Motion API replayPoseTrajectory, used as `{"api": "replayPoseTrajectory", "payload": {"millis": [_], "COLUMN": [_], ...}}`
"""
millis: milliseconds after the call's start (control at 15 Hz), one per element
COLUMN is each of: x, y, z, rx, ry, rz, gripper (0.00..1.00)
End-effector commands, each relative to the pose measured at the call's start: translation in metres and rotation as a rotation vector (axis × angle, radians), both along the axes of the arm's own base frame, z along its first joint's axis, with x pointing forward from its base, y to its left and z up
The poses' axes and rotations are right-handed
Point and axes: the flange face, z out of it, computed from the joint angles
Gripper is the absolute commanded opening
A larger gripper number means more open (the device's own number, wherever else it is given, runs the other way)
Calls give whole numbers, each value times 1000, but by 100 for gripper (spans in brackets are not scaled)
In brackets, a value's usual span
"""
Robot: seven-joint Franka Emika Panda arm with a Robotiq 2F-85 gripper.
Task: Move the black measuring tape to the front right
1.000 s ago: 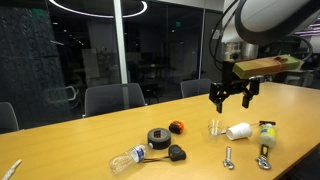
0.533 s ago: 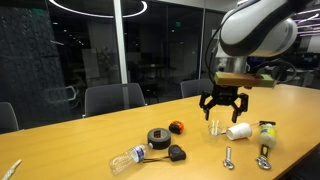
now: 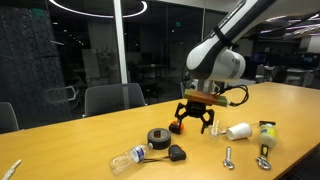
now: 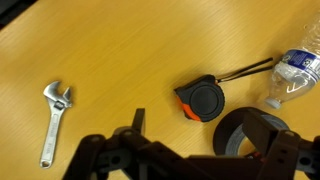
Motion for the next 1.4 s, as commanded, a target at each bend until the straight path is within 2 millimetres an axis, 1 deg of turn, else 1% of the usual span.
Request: {"api": "replayPoseTrajectory", "payload": {"millis": [0,200,267,533,933,1333], "x": [45,65,68,80,84,82], "y": [22,37,40,41,39,40], "z": [-29,-52,-60,-81,-96,-110], "rx": [54,62,51,49,73,97], "ry": [8,32,37,41,28,38], "rz": [36,109,148,251,372,442], "gripper": [100,100,100,100,100,100]}}
